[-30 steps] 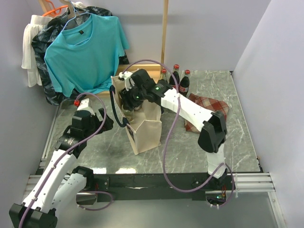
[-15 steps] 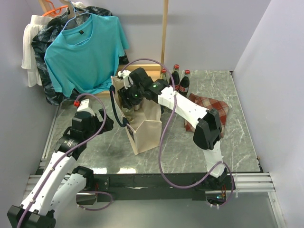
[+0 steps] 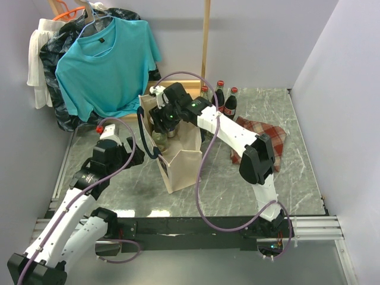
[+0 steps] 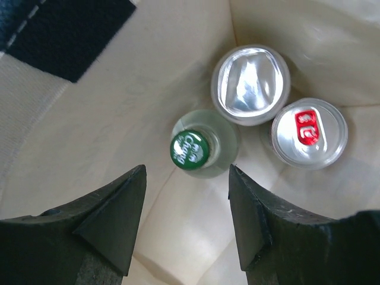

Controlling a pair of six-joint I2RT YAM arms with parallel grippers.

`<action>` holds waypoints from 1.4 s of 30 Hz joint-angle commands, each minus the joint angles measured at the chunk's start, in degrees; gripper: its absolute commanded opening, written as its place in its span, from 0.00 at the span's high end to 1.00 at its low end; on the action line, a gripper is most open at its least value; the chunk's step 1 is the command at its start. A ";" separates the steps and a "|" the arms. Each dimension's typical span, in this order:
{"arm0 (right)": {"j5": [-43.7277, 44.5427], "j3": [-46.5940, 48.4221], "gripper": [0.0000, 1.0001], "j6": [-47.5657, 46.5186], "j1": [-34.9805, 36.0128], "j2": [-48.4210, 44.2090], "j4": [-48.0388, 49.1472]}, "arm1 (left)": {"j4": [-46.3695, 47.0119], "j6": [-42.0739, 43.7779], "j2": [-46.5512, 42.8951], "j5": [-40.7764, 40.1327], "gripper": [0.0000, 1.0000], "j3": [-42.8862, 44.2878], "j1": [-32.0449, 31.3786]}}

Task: Take the beverage out of the canvas bag
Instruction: Take out the drink from the canvas bag.

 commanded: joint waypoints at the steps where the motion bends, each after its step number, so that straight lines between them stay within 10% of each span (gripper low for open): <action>1: -2.83 3.26 0.35 -0.19 -0.15 1.35 0.78 | 0.42 -0.73 0.25 -0.68 0.04 2.28 -0.77; 32: -3.19 8.01 0.39 -0.27 0.73 6.80 -2.03 | 0.07 -1.00 0.25 -1.74 0.04 2.46 -1.56; 42: -4.07 8.98 0.79 -0.28 0.91 7.33 -2.56 | 0.16 -0.91 0.34 -1.82 0.04 2.46 -1.83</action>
